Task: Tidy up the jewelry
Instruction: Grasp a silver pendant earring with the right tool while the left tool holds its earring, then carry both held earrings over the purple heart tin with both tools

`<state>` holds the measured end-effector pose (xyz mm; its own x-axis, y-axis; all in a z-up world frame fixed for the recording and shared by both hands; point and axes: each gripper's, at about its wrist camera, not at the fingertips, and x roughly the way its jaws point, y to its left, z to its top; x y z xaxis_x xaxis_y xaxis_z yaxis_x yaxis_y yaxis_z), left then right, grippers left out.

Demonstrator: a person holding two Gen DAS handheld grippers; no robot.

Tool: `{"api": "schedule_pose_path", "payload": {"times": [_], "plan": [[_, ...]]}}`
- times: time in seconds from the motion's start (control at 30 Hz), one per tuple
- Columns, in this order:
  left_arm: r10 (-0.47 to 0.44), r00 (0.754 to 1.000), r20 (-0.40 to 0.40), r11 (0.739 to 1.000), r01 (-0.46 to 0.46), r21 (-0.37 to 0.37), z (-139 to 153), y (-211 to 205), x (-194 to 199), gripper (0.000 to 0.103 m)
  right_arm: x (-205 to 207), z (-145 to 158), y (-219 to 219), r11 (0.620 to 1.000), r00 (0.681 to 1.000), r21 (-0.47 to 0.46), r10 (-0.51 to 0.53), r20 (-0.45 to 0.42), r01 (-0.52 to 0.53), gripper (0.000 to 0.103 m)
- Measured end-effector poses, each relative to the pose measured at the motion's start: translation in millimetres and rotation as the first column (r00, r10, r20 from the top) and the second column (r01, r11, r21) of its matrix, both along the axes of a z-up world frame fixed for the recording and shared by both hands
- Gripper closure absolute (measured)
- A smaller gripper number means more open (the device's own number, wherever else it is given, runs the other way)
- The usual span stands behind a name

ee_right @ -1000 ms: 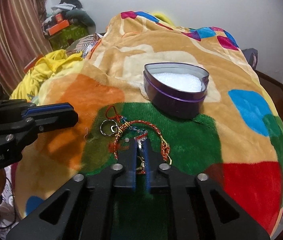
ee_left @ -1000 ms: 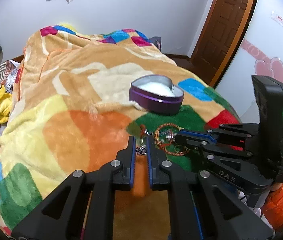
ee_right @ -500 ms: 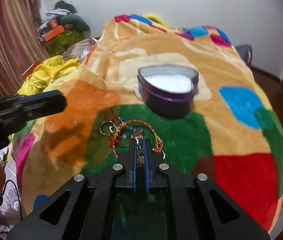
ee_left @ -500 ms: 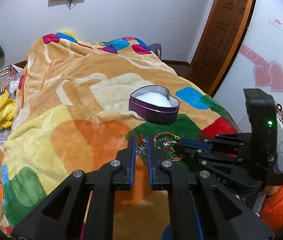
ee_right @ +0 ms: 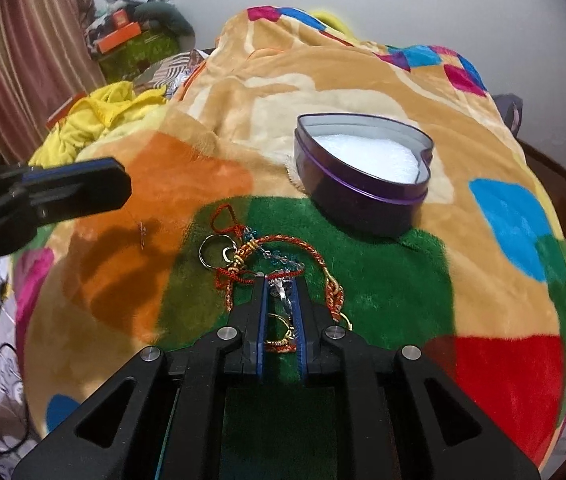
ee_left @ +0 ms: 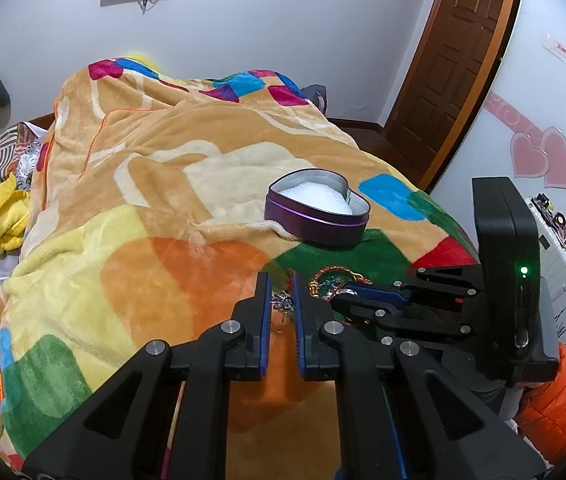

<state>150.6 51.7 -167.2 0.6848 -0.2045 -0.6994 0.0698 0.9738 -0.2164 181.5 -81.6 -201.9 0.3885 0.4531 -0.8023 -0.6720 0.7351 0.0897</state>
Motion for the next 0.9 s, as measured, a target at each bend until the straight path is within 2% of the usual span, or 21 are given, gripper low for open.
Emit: {"api": "schedule_pose_path", "payload": {"times": [0.17,0.5,0.9], "plan": [[-0.001,1.0,0.006,1.0,0.001,0.003,2,1,1,0.094,-1,8,-11,0.998,1.0,0.052,-0.023,-0.015,0.023,0.093],[-0.014,0.998,0.058,1.0,0.013,0.008,23,-8,9,0.094,-12,48,-21,0.992,0.996,0.118,-0.05,0.08,0.041,0.093],[-0.038,0.991,0.125,0.999,0.034,0.033,47,-16,38,0.094,10,80,-33,0.973,0.978,0.203,-0.141,0.152,0.109,0.093]]}}
